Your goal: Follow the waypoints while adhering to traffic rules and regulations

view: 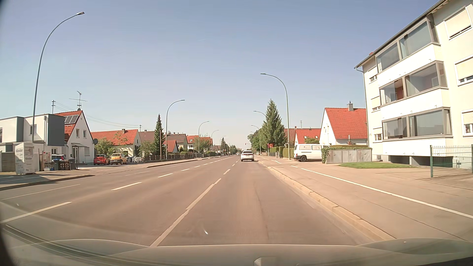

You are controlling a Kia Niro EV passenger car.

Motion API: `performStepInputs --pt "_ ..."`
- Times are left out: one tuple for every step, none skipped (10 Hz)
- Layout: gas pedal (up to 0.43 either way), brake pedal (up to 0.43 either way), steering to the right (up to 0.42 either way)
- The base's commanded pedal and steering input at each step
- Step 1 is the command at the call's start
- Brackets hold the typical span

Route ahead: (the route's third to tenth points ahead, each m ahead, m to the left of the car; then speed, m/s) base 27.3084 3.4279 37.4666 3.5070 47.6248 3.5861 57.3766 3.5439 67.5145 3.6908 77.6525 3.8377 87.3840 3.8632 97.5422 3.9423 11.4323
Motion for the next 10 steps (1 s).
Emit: performStepInputs --pt "0.177 0.0 -0.004" --pt "0.177 0.0 -0.004" --pt "0.177 0.0 -0.006" --pt "0.177 0.0 -0.006" --pt "0.177 0.0 -0.008" --pt "0.177 0.0 -0.008" --pt "0.177 0.0 -0.008" --pt "0.177 0.0 -0.008" --pt "0.177 0.0 -0.008" --pt "0.177 0.0 -0.007"
